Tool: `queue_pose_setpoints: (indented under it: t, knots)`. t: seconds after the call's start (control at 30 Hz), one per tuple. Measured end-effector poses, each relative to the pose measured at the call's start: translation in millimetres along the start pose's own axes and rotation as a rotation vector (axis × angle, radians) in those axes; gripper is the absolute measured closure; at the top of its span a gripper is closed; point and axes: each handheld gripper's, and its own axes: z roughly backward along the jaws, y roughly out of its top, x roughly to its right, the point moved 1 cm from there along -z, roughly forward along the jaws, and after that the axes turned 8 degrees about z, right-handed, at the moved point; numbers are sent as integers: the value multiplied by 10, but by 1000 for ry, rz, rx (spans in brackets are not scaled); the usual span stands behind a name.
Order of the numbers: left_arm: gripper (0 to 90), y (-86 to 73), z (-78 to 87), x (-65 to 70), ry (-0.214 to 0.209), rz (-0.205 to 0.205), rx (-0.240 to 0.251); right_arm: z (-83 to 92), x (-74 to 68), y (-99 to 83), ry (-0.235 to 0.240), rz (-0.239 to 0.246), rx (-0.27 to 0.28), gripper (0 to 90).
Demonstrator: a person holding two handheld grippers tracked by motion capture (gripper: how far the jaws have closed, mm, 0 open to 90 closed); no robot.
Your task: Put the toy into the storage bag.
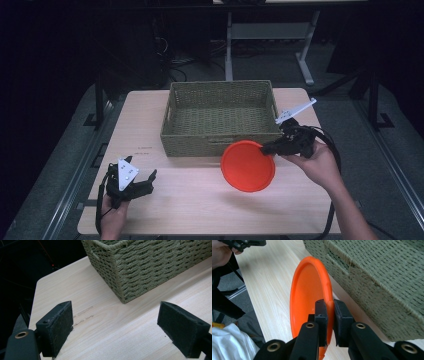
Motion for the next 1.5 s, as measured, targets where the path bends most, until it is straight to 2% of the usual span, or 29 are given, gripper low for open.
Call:
queue_pose_setpoints:
  t: [0.23,0.4,0.57,0.8,0.93,1.03,1.5]
  knots:
    - [127,2,2,-11,2,-5,-2,87,29,119,5,-6,11,821]
    - [127,-3,4,-13,2,3,-3,157,35,215,-3,6,16,821]
    - [128,0,5,-16,3,-5,-3,199,29,304,-1,12,10,821]
    - [127,-1,5,-18,2,3,0,267,53,414,-2,20,32,821]
    - [128,-1,9,-16,3,-6,-2,286,93,474,0,17,36,821]
    - [128,-5,4,-25,1,3,-2,316,154,530,21,4,50,820]
    - [128,-4,8,-21,-2,3,-1,372,358,769,-28,-28,40,820]
